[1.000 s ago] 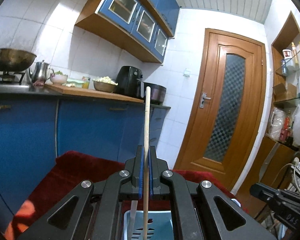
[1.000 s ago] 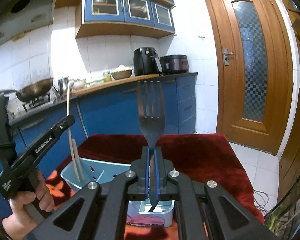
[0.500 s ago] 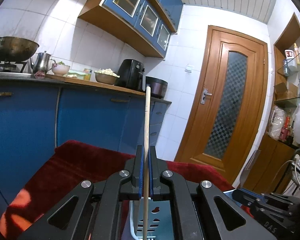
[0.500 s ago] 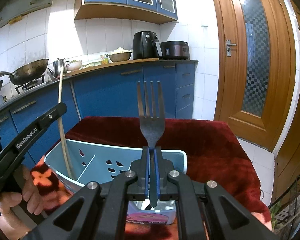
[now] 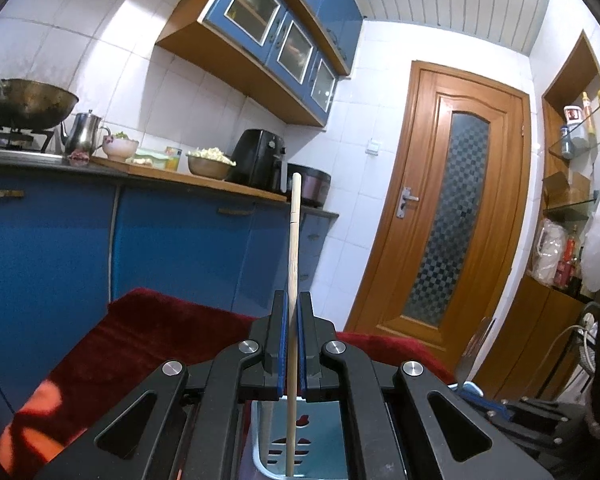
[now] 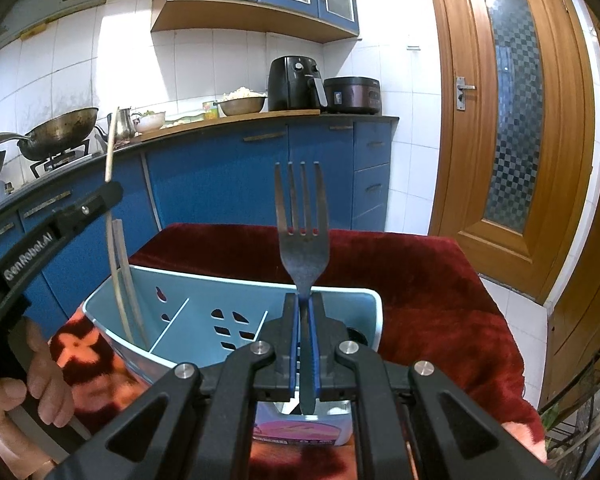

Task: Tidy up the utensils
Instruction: 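Lift the chopstick and fork over the blue box and open both tools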

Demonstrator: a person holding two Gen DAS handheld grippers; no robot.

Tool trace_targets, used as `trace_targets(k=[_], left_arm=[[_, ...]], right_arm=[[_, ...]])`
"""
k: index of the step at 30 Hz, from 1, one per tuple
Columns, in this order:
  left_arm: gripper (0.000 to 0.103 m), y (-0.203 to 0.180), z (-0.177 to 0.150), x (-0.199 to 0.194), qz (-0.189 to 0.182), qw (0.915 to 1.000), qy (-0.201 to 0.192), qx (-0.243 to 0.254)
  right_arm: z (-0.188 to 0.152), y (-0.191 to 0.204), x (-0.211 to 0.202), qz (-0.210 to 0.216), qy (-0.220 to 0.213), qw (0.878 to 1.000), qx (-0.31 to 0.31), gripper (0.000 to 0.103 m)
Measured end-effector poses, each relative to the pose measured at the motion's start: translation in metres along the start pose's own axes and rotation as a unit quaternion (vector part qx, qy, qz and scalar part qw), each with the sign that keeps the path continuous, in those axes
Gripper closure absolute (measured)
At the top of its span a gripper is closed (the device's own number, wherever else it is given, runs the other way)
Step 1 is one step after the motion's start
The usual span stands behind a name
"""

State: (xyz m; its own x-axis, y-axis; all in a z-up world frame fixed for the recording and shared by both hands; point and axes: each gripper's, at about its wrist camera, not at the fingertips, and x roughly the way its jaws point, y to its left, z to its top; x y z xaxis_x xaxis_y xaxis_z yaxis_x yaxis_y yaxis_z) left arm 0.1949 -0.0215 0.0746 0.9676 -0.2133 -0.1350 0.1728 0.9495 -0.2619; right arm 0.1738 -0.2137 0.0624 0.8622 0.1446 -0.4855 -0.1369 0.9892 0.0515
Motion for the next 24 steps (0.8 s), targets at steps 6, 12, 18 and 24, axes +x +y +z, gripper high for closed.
trace_targets(k=[6,12,18,24], left_arm=[[0.099,-0.005,-0.006,-0.003,-0.006,0.9999,-0.001,0.009],[0.099,-0.01,-0.02,-0.003,-0.01,0.9995,0.024,0.017],[0.091,-0.015,-0.024,-0.01,-0.017,0.9985,0.043,0.029],[0.065,-0.012,-0.02,-0.021,-0.021,0.9978,0.059,0.023]], right_arm=[[0.0,-0.005,-0.002,0.026,0.004,0.999,0.021,0.091],[-0.002,-0.003,-0.013,0.035,-0.004,0.999,0.02,0.084],[-0.003,-0.002,-0.029,0.044,-0.015,0.999,0.026,0.081],[-0.007,-0.002,-0.048,0.048,-0.017,0.998,0.035,0.08]])
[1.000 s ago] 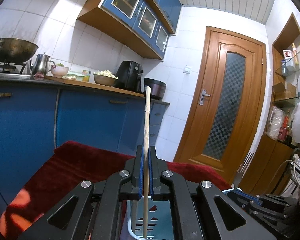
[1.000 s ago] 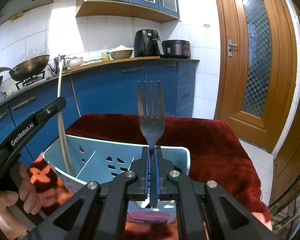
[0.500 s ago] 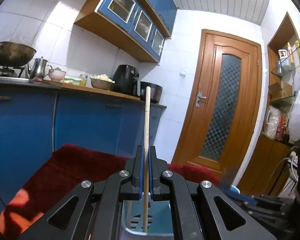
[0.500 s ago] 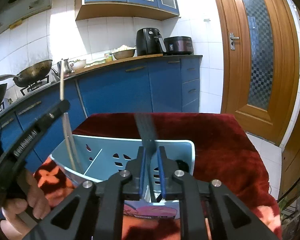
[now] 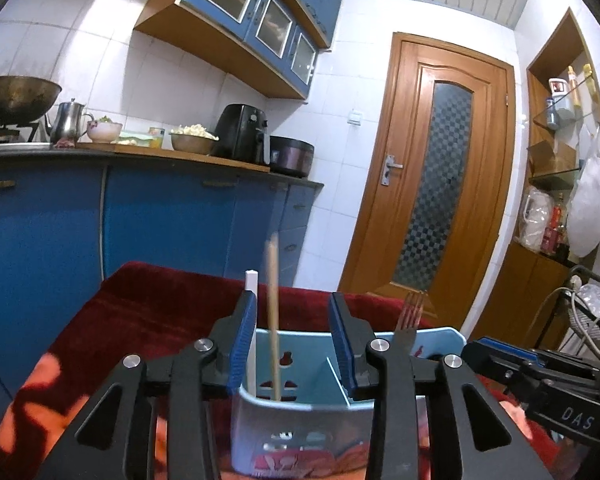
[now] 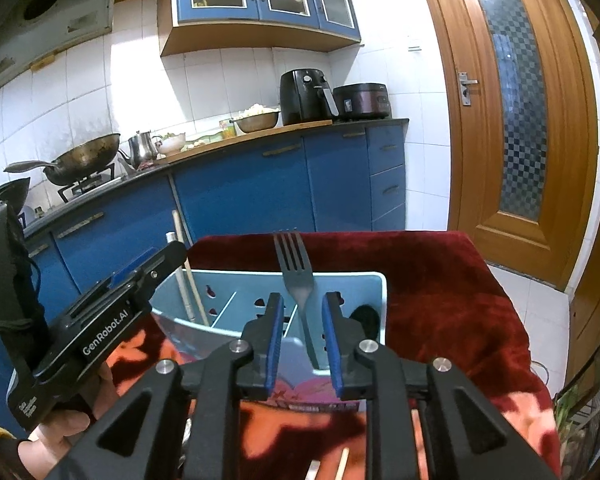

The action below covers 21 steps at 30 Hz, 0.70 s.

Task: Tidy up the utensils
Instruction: 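Lift the chopstick and fork over the blue box and open both tools, then withdraw both open tools from the box toward the remaining utensils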

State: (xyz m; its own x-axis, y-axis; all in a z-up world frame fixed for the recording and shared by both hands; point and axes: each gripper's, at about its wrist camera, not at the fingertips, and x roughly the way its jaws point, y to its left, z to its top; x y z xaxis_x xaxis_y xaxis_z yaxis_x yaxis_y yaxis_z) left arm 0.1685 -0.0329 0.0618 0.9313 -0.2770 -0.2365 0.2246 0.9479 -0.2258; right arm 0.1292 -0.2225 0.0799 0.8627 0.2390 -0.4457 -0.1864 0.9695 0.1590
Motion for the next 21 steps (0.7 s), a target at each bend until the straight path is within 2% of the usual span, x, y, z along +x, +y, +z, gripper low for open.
trace_targets(k=[7,13,21], left_arm=[[0.065,0.003,0.004,-0.024,-0.004,0.9996,0.027,-0.002],[0.065,0.006,0.005,-0.049,-0.013,0.9976,0.067,-0.014],[0.065,0.008,-0.001,-0.073,-0.005,0.9924,0.123,-0.011]], right_arm=[[-0.007,0.002,-0.022,0.004,0.003,1.0,0.017,0.079],[-0.02,0.001,-0.04,0.005,0.017,0.999,0.03,0.079],[-0.038,-0.002,-0.061,-0.001,0.043,0.998,0.044,0.078]])
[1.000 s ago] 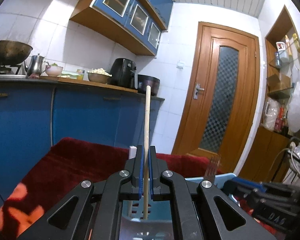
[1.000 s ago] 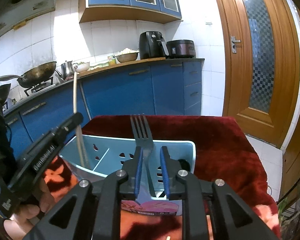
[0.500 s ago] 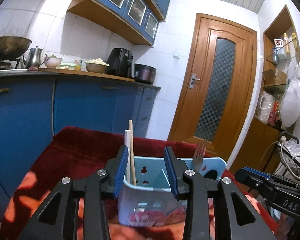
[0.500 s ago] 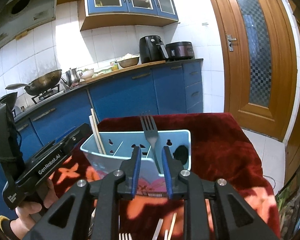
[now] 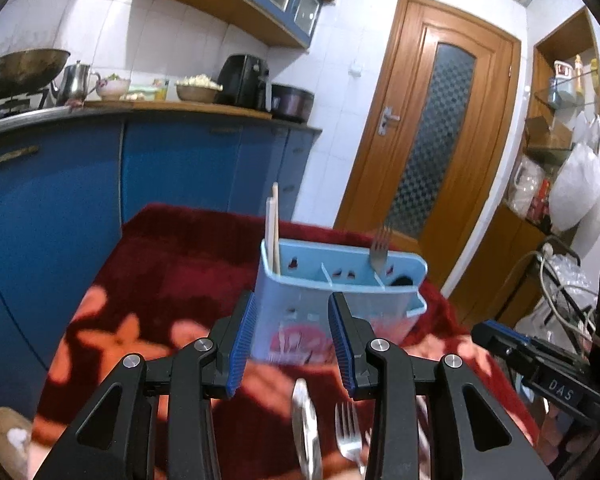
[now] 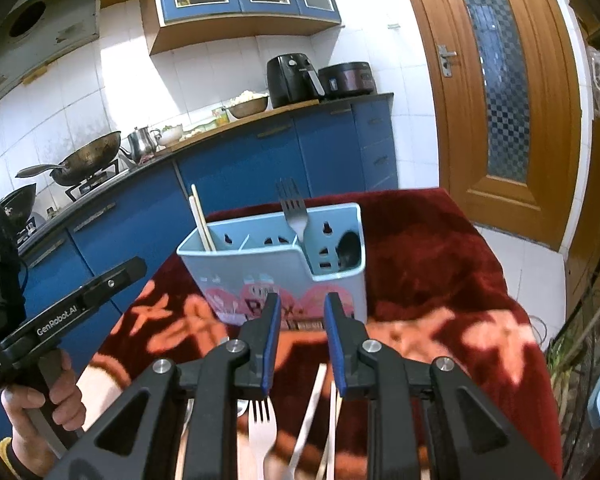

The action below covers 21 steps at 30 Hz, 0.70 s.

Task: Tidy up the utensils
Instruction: 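Withdraw both open tools from the box toward the remaining utensils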

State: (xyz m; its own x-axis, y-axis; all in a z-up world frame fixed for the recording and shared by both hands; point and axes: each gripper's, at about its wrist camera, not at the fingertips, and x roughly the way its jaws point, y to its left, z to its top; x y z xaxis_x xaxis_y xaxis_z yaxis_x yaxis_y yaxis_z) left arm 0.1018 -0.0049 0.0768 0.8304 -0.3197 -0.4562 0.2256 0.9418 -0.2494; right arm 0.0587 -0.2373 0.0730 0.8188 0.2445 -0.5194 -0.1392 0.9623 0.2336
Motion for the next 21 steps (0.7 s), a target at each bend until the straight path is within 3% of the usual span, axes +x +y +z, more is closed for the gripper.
trace_targets(k=[10,21], left_arm=[[0.065,0.002,-0.028,-0.011,0.013,0.9967,0.08,0.007],[0.065,0.003,-0.055,0.003,0.013,0.9858,0.166,0.021]], right_arm=[[-0.028,-0.004,-0.01,-0.005,0.045,0.999,0.008,0.077],[-0.055,-0.015,-0.009,-0.013,0.1,0.995,0.005,0.076]])
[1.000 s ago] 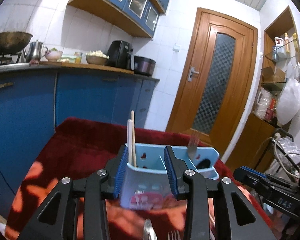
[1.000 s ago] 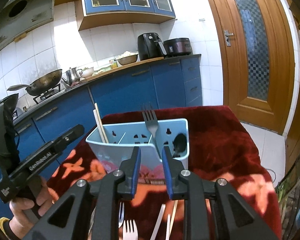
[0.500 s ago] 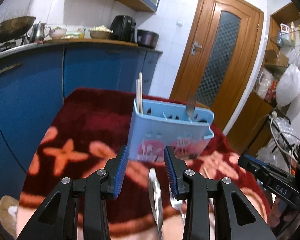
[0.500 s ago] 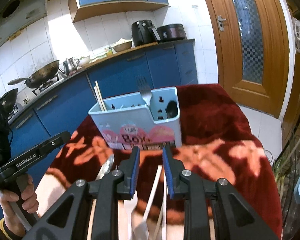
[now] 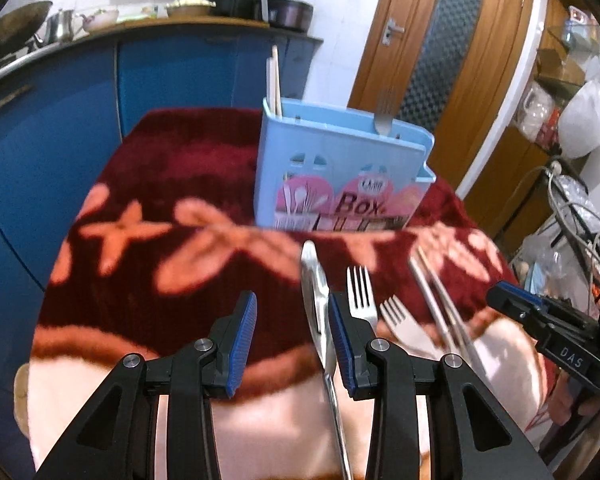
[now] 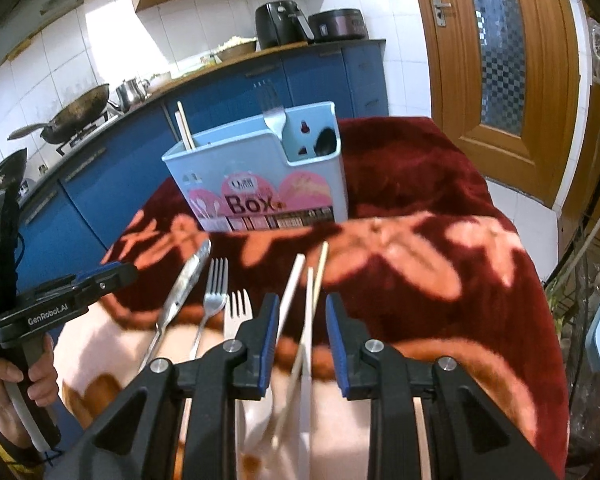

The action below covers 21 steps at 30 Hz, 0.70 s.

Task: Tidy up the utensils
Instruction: 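Withdraw both open tools from the box toward the remaining utensils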

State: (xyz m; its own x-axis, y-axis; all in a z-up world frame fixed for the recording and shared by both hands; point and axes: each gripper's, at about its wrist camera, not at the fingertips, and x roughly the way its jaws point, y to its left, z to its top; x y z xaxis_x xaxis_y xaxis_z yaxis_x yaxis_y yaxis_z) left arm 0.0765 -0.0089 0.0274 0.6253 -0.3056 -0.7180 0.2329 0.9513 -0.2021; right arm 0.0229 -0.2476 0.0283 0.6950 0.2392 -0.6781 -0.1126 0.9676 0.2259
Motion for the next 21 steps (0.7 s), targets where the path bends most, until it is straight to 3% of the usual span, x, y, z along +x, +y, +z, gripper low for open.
trace_targets(k=[21], left_arm=[[0.065,-0.008,-0.003,0.048,-0.033,0.9918,0.122,0.019]], right_arm=[[-0.015,-0.01,0.03,0.005,0.118,0.993,-0.018,0.076]])
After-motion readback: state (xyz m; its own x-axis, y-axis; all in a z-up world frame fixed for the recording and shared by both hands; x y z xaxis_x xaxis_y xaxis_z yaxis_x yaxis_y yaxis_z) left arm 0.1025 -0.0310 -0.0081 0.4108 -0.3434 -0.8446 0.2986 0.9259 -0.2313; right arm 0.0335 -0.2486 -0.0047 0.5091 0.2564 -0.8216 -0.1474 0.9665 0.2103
